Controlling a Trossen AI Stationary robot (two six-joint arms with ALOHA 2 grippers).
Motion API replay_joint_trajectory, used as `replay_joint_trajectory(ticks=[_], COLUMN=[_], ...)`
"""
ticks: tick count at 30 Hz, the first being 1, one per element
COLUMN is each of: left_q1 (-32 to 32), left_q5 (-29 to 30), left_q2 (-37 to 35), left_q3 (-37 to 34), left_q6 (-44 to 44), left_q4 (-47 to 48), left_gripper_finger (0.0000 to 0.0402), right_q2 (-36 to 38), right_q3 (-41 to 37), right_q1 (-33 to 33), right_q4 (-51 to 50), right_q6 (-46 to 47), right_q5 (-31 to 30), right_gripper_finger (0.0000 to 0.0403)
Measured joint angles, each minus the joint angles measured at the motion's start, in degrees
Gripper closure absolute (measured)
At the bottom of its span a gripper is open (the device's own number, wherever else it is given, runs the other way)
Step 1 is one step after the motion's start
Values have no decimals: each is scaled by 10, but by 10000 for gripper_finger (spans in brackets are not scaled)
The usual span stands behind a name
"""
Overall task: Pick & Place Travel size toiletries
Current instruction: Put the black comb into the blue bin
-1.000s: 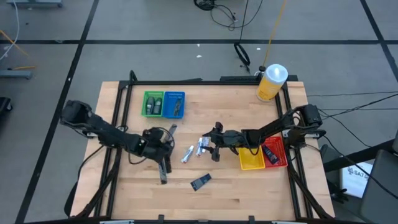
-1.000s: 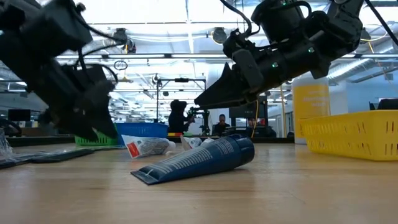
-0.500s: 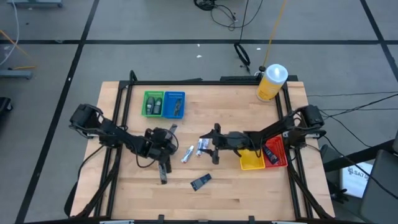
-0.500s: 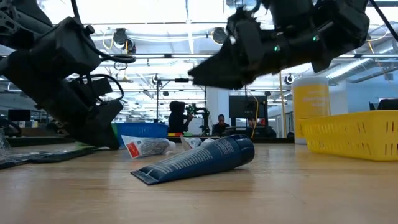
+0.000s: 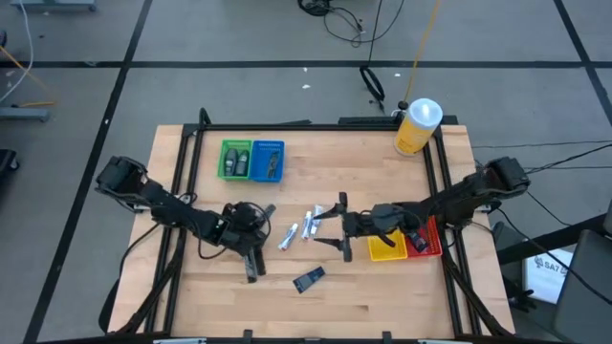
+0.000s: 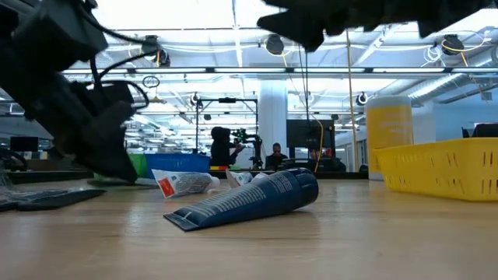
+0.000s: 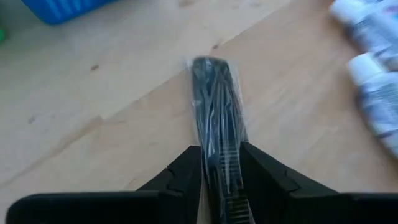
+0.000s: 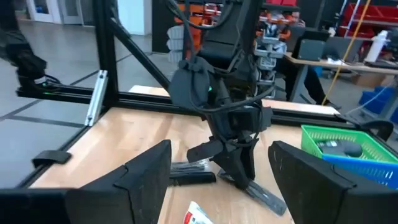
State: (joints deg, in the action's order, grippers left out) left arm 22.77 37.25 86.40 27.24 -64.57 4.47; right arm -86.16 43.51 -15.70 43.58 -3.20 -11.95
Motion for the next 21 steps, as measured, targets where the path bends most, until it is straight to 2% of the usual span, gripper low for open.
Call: replay_joint_trajectory(ticks=[3,11,14,18,21], left_q1=[8,25,24,20,4], left_q5=[11,47,45,45,11], left_q2=[-13,-42,-48,-46,-39], left_q3=[0,0,0,1,1], left_q6=[4,31,30,45,69], left_q4=[-5,-62,-63,-62,-59], left_gripper_finger=[296,296,296,295,290], right_q2=[26,52,52,53,53], right_q3=[0,0,0,0,0], right_q1=[-16,-58,-63,-63,-63], right_q4=[-26,-58,-57,-59,-62], right_q6=[-5,-41,-53,-56,-45], right_q5=[-9,-86,-108,-108,-108], right_gripper_finger=[142,142,142,142,142])
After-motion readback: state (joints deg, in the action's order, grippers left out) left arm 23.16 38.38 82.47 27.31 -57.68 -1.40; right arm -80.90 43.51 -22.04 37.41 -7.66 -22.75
